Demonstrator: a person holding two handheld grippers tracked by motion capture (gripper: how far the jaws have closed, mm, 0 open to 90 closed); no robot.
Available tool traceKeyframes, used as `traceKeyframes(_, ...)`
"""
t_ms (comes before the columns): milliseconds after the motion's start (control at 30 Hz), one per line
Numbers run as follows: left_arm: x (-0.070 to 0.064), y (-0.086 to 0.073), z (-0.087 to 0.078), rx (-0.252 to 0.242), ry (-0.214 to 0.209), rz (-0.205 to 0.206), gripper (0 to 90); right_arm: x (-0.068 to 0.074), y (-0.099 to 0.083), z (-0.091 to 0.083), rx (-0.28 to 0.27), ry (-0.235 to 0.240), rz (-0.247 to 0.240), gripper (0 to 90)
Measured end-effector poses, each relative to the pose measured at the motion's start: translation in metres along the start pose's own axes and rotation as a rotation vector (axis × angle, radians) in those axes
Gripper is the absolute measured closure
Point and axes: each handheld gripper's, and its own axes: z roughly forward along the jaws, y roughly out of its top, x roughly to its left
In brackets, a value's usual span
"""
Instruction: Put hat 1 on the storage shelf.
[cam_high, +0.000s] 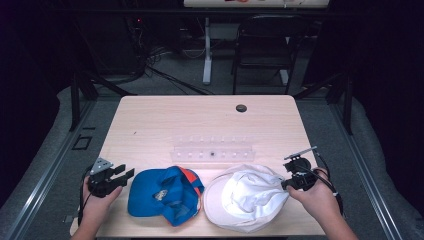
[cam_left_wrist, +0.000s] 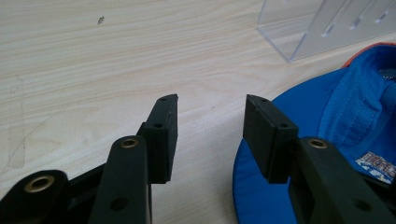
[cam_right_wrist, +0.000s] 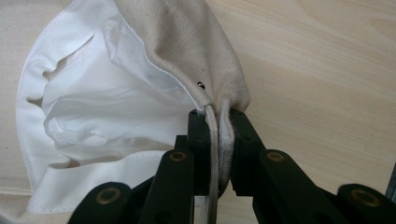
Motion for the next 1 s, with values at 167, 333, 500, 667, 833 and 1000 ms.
traceKeyframes(167,0.0,0.0,0.0,0.0,0.0,-0.001,55.6,0.0,0.005,-0.005,0.03,0.022,0.008,81.4)
traceKeyframes(333,0.0,0.0,0.0,-0.002,-0.002,0.0,55.6,-0.001,0.01,-0.01,0.046,0.07,0.027,81.5)
traceKeyframes(500,-0.001,0.0,0.001,-0.001,-0.004,0.002,55.6,-0.002,0.013,-0.015,0.059,0.078,0.055,81.5)
traceKeyframes(667,-0.001,0.0,0.0,0.01,-0.011,0.004,55.6,-0.003,0.016,-0.021,0.075,0.061,0.081,81.5)
traceKeyframes(833,-0.001,0.0,0.001,0.009,-0.012,0.002,55.6,-0.005,0.02,-0.029,0.082,0.046,0.082,81.5)
traceKeyframes(1000,-0.001,0.0,0.001,0.007,-0.011,0.002,55.5,-0.008,0.023,-0.036,0.096,0.05,0.093,81.4)
